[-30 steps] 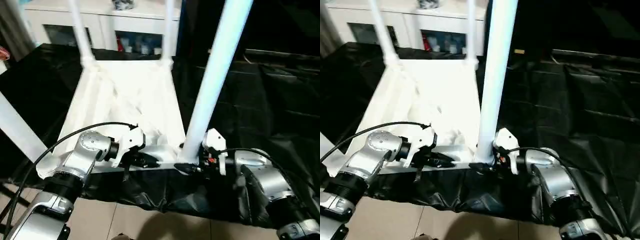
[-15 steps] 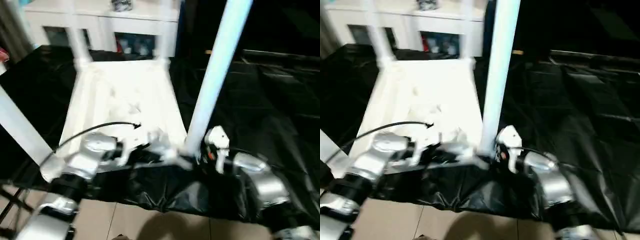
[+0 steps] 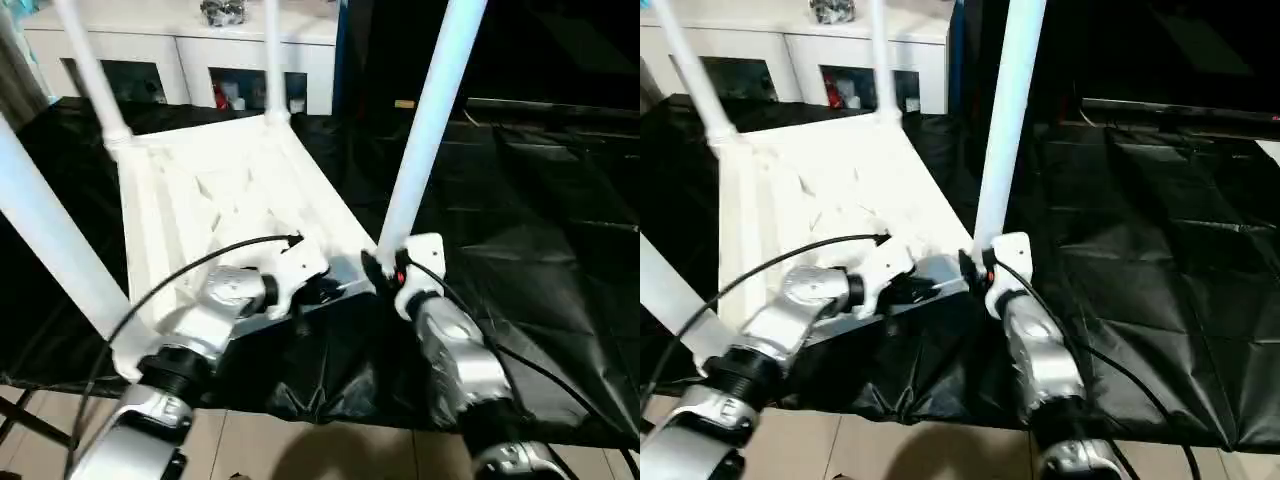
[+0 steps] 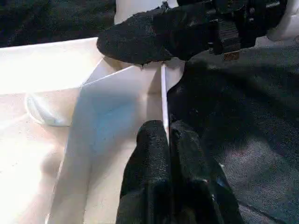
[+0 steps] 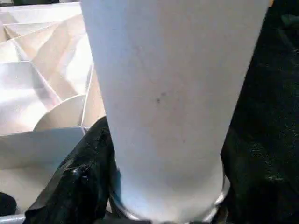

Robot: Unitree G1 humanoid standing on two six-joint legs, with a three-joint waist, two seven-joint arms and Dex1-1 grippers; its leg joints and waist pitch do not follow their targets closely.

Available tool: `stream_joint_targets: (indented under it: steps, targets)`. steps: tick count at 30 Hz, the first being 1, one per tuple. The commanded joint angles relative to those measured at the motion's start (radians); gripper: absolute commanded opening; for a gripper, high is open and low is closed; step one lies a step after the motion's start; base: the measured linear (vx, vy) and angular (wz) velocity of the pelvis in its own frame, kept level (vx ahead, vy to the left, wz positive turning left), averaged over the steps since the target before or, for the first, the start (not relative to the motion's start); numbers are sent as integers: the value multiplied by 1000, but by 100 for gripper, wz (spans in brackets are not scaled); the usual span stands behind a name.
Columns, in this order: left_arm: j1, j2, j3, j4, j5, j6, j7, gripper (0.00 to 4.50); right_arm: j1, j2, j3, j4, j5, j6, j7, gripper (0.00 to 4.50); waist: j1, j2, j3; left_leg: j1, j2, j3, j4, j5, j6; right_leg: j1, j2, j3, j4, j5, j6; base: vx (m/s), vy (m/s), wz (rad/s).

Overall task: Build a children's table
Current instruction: Rotate leg to tighten

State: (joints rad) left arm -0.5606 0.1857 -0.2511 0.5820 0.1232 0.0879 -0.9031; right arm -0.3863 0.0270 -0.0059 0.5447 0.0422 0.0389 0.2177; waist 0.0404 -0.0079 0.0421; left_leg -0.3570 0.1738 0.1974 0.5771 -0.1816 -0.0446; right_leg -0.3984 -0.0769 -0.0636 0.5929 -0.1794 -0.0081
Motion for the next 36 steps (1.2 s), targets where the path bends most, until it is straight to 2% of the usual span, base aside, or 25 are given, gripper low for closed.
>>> stream_joint_targets:
  steps: [1,4,5,6,8,13,14,17,21,23,29,36]
  targets:
    - [-4,-82,-21,-42,-58,-31,-2,0,21,72,80,23,30,52,105,342,1,-4,-46,7,57,-32,-77,-316,12,29,-78,54,-91,-378,-150,0,0,0]
    - [3,-63,-22,-48,-66,-41,-39,0,21,37,98,2,16,51,146,375,0,-3,-47,5,57,-33,-77,-312,17,32,-78,53,-91,-376,-155,0,0,0]
    - [6,-40,-23,-48,-78,-53,-81,0,17,-5,117,-13,13,51,210,375,-1,2,-48,7,58,-32,-77,-312,17,32,-75,53,-90,-356,-161,0,0,0]
    - [8,-31,-23,-49,-83,-58,-99,0,18,-24,125,-22,16,53,243,375,-1,-1,-50,4,57,-31,-74,-301,22,37,-74,53,-85,-321,-171,0,0,0]
    - [11,-11,-23,-50,-92,-64,-136,0,23,-67,143,-42,20,56,317,375,-2,0,-50,3,57,-29,-73,-277,31,38,-75,53,-81,-280,-189,0,0,0]
    - [15,50,-23,-48,-112,-75,-251,0,46,-199,203,-98,29,53,558,375,4,-1,-51,2,56,-27,-67,-247,60,46,-75,50,-81,-270,-200,0,0,0]
    - [15,55,-23,-48,-114,-75,-263,0,49,-210,208,-104,31,54,582,375,6,1,-50,4,59,-26,-68,-250,64,41,-75,52,-81,-266,-204,0,0,0]
    - [14,78,-21,-46,-124,-78,-312,0,61,-256,221,-130,41,50,675,375,13,4,-49,9,63,-25,-70,-269,54,38,-74,52,-80,-272,-214,0,0,0]
    - [17,125,-22,-52,-140,-63,-386,0,69,-301,236,-158,77,60,798,375,19,4,-51,7,64,-26,-70,-262,48,43,-73,51,-75,-254,-221,0,0,0]
    - [13,158,-19,-43,-150,-62,-432,0,70,-337,264,-178,100,71,885,375,25,1,-51,6,65,-24,-69,-253,55,44,-73,50,-72,-248,-226,0,0,0]
    - [-1,190,-6,-22,-151,-72,-463,0,69,-362,300,-177,73,54,959,333,37,0,-50,9,66,-24,-70,-257,42,40,-77,50,-74,-284,-220,0,0,0]
    - [3,220,-6,-31,-161,-56,-490,0,61,-344,314,-163,65,36,949,279,44,-2,-51,9,66,-25,-70,-246,34,40,-76,51,-70,-268,-217,0,0,0]
